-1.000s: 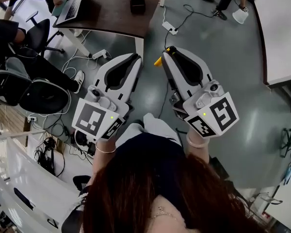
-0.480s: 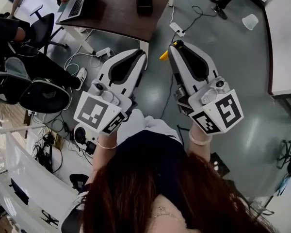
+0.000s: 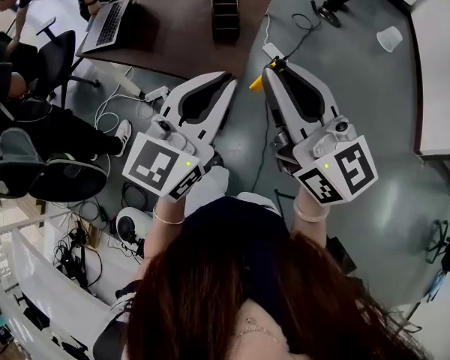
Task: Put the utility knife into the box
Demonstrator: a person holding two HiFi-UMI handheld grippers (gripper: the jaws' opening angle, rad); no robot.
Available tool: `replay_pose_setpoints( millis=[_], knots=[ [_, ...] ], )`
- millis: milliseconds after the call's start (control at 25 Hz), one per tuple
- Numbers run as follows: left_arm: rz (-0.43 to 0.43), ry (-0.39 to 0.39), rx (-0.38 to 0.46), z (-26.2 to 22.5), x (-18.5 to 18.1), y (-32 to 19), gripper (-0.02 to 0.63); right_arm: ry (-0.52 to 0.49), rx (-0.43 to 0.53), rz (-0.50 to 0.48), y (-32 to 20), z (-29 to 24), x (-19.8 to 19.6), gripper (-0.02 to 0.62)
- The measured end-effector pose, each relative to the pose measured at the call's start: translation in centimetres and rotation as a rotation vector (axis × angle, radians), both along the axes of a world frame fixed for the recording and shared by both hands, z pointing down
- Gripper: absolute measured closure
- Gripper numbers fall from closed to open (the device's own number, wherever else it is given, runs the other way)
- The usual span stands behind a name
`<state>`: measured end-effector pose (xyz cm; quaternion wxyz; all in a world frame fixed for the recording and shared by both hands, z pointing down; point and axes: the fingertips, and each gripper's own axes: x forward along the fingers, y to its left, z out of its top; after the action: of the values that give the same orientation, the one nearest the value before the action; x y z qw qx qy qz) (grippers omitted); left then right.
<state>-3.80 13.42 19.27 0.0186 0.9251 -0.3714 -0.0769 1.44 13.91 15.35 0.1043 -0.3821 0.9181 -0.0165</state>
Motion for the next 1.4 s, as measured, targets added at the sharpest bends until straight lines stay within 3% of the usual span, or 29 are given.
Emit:
replay_pose_setpoints(
  millis=[280, 600, 840, 1160, 1400],
  knots=[
    [0.041, 0.001, 0.002, 0.0, 0.1, -8.1, 0.578, -0.004, 0.004, 0.031, -8.3, -0.4, -0.8, 0.551],
    [0.005, 0.004, -0.026, 0.8, -0.5, -13.4, 0.579, -0.032, -0.038, 0.033, -13.3, 0.7, 0.0, 0.551],
    [-0.037, -0.01, -0.021, 1.1, 1.7, -20.0, 0.578, -0.051, -0.077, 0.003, -20.7, 2.1, 2.6, 0.551],
    [-0.06, 0.026, -0.058, 1.3, 1.8, -23.7, 0.578, -0.074, -0.123, -0.03, -24.8, 3.5, 3.2, 0.549],
    [-0.095, 0.0, -0.106, 3.1, 0.8, -25.9, 0.578, -0.051, -0.164, -0.058, -27.2, 5.2, 2.3, 0.551]
  ],
)
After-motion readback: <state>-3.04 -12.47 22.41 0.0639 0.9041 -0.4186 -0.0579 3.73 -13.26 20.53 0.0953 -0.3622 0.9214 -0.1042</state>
